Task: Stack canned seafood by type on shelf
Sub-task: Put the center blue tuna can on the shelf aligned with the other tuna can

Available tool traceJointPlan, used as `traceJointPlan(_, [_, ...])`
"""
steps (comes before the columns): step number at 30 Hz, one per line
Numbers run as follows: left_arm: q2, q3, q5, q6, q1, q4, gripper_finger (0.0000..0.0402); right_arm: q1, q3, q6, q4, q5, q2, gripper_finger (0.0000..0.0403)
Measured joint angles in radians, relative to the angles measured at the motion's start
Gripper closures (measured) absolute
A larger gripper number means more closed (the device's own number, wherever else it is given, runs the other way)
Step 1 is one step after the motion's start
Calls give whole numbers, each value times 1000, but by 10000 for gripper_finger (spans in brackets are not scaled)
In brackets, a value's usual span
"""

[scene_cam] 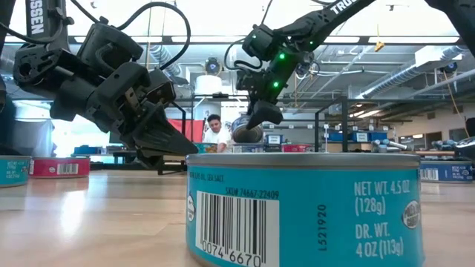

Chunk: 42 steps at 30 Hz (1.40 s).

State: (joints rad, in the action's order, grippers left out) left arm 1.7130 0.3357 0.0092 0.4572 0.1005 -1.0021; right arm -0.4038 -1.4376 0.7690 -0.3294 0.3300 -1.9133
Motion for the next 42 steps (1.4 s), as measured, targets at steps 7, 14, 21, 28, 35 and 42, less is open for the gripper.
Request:
traceJointPlan(7, [0,0,0,3,0,0,401,-11,0,-10,-16,-22,0,212])
traceJointPlan(14, [0,0,0,17,0,0,401,-32,0,-78,-28,-24,0,211])
traceJointPlan(21, [0,0,0,20,0,0,401,-32,0,-97,-26,-44,0,211])
traceJointPlan(28, [0,0,0,20,0,0,401,-32,0,-97,-17,-12,0,211])
traceJointPlan(35, [0,0,0,20,0,0,401,-40,0,-133,-5,1,1,211])
traceJointPlan(42, [0,0,1,20,0,0,401,-40,0,-133,0,5,2,217])
